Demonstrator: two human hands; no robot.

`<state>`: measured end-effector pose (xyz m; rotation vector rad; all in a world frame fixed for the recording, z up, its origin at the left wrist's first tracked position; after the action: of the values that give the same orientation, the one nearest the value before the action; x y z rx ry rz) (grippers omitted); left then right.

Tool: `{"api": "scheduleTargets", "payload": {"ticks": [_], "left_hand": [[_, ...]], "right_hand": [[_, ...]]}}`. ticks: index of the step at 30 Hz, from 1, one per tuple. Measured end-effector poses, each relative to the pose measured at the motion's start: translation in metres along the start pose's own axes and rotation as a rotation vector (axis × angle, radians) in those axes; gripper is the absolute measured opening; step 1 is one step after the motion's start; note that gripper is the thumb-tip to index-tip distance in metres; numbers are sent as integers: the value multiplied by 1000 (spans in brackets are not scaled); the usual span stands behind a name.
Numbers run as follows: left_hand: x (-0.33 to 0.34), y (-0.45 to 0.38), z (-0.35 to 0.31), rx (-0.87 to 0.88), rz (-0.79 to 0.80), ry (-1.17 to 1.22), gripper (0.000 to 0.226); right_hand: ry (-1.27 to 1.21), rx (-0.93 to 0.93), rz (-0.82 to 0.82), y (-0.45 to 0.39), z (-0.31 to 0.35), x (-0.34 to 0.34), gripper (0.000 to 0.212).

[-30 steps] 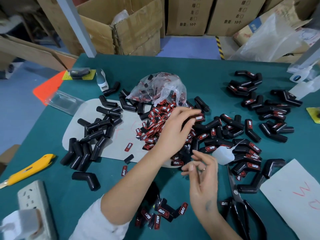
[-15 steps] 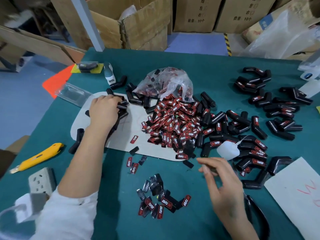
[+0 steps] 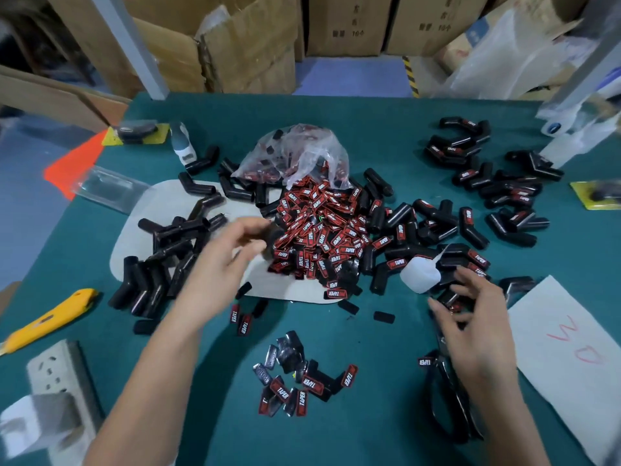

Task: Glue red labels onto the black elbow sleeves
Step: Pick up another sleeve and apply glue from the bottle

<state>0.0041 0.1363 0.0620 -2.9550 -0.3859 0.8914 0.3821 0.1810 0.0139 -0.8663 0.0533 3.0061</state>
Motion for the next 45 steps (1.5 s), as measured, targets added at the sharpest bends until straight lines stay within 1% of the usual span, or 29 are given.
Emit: {"api": "scheduleTargets", "payload": {"ticks": [2,4,6,8,9,10,11,13,15,16,17,19,23,24,26,28,29,31,33,35,37,39,41,42,43,45], "left_hand": [[36,25,-10,-40,146,408,32],[64,43,-9,-139,213,699,38],[79,52,-4,-231,222,825,38],[87,56,-2,-256,240,881,35],[88,57,-2,-252,253,903,39],[88,58,-3,-249,266,908,46],[88,59,-3,-252,278,899,54],[87,60,-3,-262,281,894,63],[85,60,-4,-272,277,918,67],[85,61,-5,-277,276,935,67],[85,61,-7,-282,272,952,68],[86,61,-9,-292,250,983,67],[87,60,-5,-261,183,1037,59],[88,60,-4,-249,164,1024,53],[88,61,-1,-224,122,984,36],[87,62,-1,-197,101,937,20],[86,62,-1,-186,93,892,17],[85,62,-3,-160,86,778,17],[85,61,-4,-135,100,680,25],[85,62,-6,-88,139,606,36],[85,63,-8,-39,189,564,38],[89,66,-8,10,263,530,33],[92,67,-8,23,296,515,19],[93,67,-9,11,279,515,14],[92,66,-8,-9,237,513,13],[89,64,-6,-41,138,529,19]], "right_hand": [[139,-35,80,-16,5,7,68],[272,-66,117,-27,14,15,62],[378,-74,115,-33,19,22,44],[353,-71,82,-33,21,26,27],[303,-73,62,-32,22,27,22],[213,-75,46,-30,23,27,19],[86,-80,32,-27,25,27,21],[-235,-87,36,-19,29,27,29],[-579,-75,118,-9,32,32,23],[-698,-64,183,-5,34,36,23],[-763,-50,245,-1,35,40,30],[-791,-12,325,5,35,50,39],[-871,129,384,11,31,69,55],[-883,169,379,12,30,73,54],[-907,234,387,14,30,76,46],[-933,253,440,18,31,78,40],[-939,254,476,19,33,79,39],[-932,253,538,23,38,80,41],[-902,254,572,25,41,81,47],[-890,252,573,26,43,82,50],[-889,249,560,27,43,82,50],[-871,235,540,26,42,82,53],[-846,212,523,24,41,81,53],[-837,203,519,24,42,81,53],[-825,193,520,24,42,81,54],[-788,165,513,23,43,79,55]]}}
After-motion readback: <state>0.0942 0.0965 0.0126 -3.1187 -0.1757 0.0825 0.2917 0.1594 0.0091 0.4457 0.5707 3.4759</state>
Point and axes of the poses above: each hand's wrist, its own y-axis away from the middle knuckle, its own x-axis out of the palm, z = x × y, the point moved 4 cm from there along -y, towards the middle knuckle, and after that the axes turned 6 degrees about -y, right-handed, at the moved point
